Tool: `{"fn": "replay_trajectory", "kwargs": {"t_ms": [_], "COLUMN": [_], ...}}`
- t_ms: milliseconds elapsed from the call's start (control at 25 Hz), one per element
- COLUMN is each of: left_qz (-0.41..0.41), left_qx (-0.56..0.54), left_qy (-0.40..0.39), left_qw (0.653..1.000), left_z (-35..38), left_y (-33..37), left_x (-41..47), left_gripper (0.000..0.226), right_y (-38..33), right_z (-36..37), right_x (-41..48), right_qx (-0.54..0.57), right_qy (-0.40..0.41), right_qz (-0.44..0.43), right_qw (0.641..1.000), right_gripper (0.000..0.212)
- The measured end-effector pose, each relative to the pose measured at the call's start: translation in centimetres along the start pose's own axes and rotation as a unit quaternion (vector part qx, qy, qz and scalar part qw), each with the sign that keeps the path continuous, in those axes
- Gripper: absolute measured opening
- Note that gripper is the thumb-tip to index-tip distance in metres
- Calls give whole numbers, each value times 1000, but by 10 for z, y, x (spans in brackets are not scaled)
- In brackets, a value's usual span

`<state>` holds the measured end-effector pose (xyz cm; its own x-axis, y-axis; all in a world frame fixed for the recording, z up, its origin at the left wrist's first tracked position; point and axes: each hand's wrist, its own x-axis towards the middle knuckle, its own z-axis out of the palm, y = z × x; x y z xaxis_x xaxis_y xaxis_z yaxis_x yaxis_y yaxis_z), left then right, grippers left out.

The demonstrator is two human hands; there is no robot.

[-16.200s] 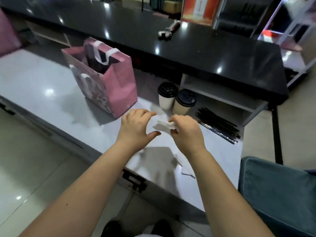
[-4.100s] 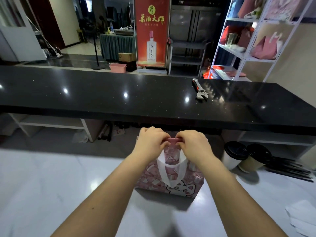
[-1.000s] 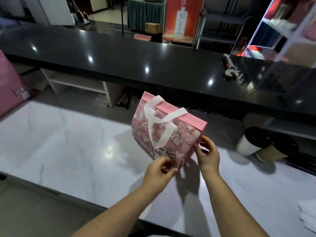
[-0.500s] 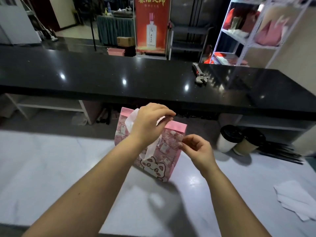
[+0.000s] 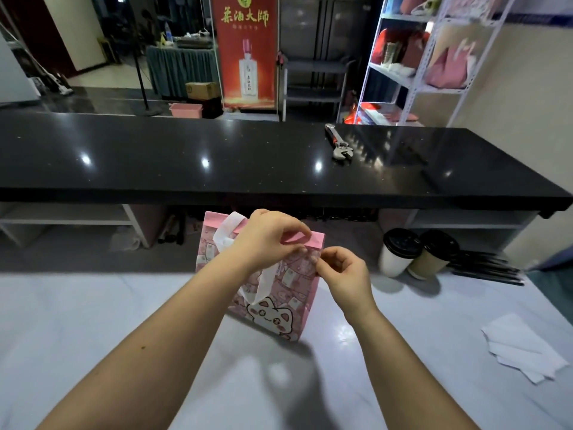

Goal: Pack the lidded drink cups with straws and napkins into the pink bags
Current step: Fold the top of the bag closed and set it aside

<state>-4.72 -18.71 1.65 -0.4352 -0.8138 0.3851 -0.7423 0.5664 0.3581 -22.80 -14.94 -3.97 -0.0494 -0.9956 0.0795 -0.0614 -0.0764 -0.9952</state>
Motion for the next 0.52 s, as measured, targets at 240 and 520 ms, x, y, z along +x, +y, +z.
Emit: {"fn": "replay_trajectory", "kwargs": {"t_ms": [240,520], "left_qz": [13,42], "left_qx": [-34,36], "left_qy": [37,37], "left_qw": [999,998], "left_z": [9,16], "left_y": [2,-2], "left_x": [-8,-12], "left_gripper": [13,18], "right_y": [5,-1], "right_z": [5,7], "right_x": [7,12], "right_qx": [-1,63], "right_qy": [71,111], "right_qz": [17,52], "right_qw": [997,990], "right_gripper": [10,11]}}
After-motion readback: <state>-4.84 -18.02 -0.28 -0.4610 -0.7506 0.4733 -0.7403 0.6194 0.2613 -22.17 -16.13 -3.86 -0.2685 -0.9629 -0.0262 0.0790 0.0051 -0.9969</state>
